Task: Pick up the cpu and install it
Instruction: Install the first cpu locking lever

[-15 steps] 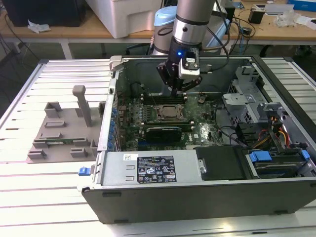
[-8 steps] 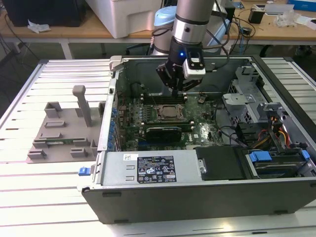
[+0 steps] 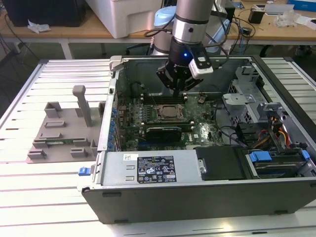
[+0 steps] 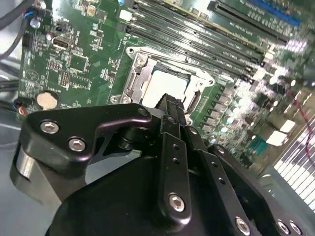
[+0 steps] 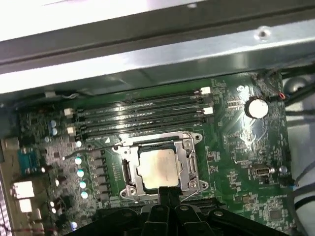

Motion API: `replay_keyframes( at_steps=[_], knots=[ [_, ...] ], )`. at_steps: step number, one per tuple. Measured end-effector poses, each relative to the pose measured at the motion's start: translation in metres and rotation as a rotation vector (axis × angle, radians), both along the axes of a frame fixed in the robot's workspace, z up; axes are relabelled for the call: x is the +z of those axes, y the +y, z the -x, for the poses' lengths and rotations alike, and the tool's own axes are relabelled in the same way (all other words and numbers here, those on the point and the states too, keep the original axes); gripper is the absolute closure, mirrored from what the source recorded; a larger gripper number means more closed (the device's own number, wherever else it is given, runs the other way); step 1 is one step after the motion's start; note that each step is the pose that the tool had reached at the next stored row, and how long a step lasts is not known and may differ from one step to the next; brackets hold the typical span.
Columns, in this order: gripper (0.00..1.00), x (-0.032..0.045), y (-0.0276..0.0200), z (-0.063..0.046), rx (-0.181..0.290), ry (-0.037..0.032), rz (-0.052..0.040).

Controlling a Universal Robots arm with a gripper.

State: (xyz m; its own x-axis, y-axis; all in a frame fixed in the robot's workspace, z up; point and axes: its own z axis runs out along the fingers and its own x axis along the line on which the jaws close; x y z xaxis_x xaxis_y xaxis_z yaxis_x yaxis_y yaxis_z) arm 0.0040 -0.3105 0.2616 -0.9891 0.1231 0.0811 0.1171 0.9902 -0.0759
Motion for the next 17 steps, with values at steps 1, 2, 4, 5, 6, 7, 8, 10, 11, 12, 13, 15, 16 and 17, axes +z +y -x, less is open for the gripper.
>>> replay_keyframes(
  at_steps=[1, 2, 4, 5, 6, 7, 8, 10, 11, 12, 13, 15, 16, 17],
  knots=[
    [0.89, 0.0, 0.0, 0.0, 0.035, 0.0, -0.0034],
    [0.89, 0.0001, 0.0, 0.0, 0.051, -0.0003, -0.0176],
    [0.89, 0.0, 0.0, 0.0, 0.062, -0.0011, -0.0507],
    [0.89, 0.0, 0.0, 0.0, 0.08, -0.0013, -0.0754],
    [0.89, 0.0, 0.0, 0.0, 0.11, -0.0003, -0.0769],
    [0.89, 0.0, 0.0, 0.0, 0.126, 0.0004, -0.0769],
    [0.89, 0.0, 0.0, 0.0, 0.146, 0.0012, -0.0769],
    [0.89, 0.0, 0.0, 0.0, 0.165, 0.002, -0.0767],
    [0.89, 0.0, 0.0, 0.001, 0.165, 0.002, -0.0767],
    [0.89, 0.0, 0.0, 0.007, 0.165, 0.0015, -0.0768],
    [0.89, 0.0, 0.0, 0.015, 0.165, 0.0008, -0.0765],
    [0.89, 0.0, 0.0, 0.024, 0.165, -0.0005, -0.0765],
    [0.89, -0.0001, 0.0, 0.028, 0.165, -0.0011, -0.0766],
    [0.89, -0.0002, 0.0, 0.032, 0.165, -0.0015, -0.0769]
  ],
)
